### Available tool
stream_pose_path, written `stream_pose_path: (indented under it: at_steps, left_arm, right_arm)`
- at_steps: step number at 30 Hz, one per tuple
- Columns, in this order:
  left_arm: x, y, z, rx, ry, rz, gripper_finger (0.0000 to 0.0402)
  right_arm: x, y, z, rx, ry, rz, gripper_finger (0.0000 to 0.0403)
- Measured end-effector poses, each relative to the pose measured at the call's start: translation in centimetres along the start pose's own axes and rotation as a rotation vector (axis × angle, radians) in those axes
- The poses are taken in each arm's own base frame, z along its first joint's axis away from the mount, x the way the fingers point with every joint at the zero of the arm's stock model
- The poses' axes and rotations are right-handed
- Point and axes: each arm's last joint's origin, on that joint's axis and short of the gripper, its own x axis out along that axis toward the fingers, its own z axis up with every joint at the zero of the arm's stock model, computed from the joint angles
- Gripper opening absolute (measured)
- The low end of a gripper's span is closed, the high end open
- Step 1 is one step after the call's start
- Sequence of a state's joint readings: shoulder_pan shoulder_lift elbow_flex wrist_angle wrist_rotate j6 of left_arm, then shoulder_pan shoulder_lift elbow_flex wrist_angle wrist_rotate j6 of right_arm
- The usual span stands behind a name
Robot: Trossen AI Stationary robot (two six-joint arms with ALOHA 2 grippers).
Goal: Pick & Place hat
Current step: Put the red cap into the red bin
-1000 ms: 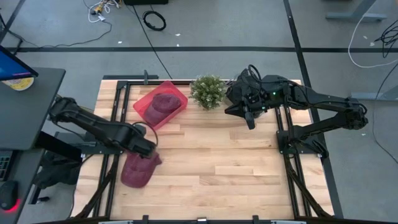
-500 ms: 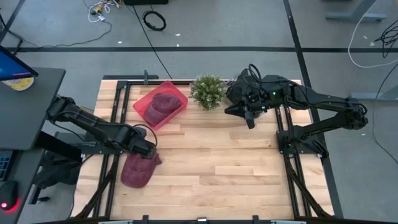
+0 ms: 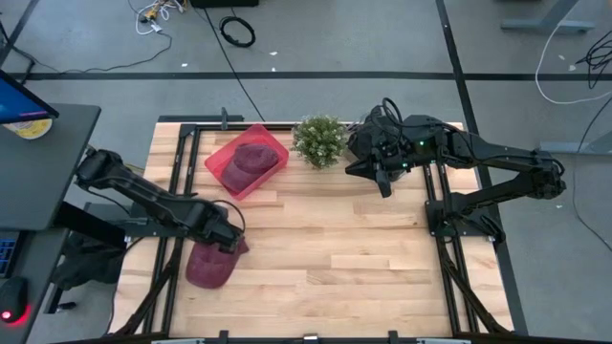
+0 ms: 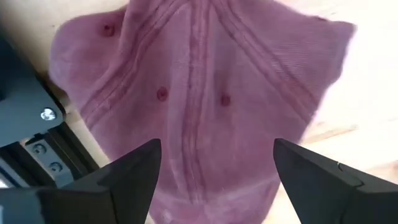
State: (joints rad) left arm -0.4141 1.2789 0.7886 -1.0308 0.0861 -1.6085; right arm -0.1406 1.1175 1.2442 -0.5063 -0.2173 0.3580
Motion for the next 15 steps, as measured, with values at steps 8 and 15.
stream_pose_path:
  at_steps: [8, 15]
  left_arm:
    - [2.2, 1.0, 0.2, -0.031, 0.026, 0.018, 0.0314]
    - [2.8, 1.0, 0.2, -0.021, 0.032, -0.002, 0.0309]
  right_arm:
    - [0.0, 0.0, 0.0, -0.001, -0.001, 0.000, 0.0032]
    - [0.0, 0.0, 0.0, -0.002, 0.000, 0.000, 0.0032]
